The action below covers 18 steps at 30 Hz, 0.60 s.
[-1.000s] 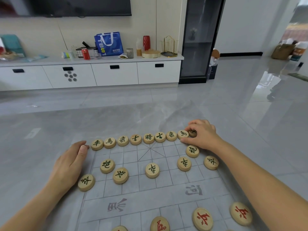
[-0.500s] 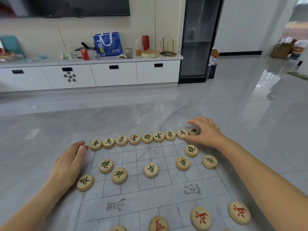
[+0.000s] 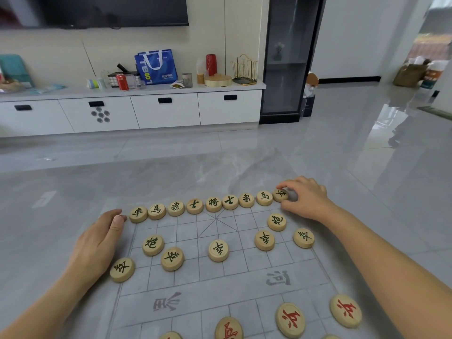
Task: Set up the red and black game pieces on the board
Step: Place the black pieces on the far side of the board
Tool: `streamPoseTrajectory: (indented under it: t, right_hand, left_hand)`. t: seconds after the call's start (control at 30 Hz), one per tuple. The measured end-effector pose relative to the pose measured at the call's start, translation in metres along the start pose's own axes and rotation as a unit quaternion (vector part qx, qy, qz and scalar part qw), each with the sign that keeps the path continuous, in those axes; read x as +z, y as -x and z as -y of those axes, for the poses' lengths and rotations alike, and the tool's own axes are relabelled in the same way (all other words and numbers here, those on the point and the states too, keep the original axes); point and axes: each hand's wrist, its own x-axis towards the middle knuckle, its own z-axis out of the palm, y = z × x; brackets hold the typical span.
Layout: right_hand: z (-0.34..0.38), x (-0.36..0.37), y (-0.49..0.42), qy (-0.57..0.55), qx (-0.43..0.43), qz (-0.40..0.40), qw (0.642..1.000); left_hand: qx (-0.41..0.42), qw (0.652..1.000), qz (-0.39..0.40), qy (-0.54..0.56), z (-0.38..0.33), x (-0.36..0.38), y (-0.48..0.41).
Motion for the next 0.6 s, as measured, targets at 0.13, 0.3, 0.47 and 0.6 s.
streamPoseTrajectory:
  t: [0.13, 0.3, 0.47, 0.6]
  right_hand:
    - [-0.0016, 0.0002, -0.0002, -0.011, 0.000, 0.012, 1.000]
    - [0.0000, 0.0046, 0.0006, -0.010, 0.026, -0.014, 1.000]
    - [-0.0039, 0.0017, -0.0003, -0.012, 0.020, 0.013, 1.000]
    - [-0.0051, 0.0048, 0.0007, -0.042, 0.034, -0.010, 0.999]
  left_hand:
    - [0.000, 1.000, 0.000, 0.002, -0.0014, 0.0005, 0.0002]
    - [0.001, 1.000, 0.000, 0.007, -0.0018, 0.0000, 0.0008]
    - [0.002, 1.000, 0.000, 0.005, 0.0003, 0.0000, 0.0004]
    - [0.002, 1.000, 0.001, 0.000, 0.0019, 0.0009, -0.0008]
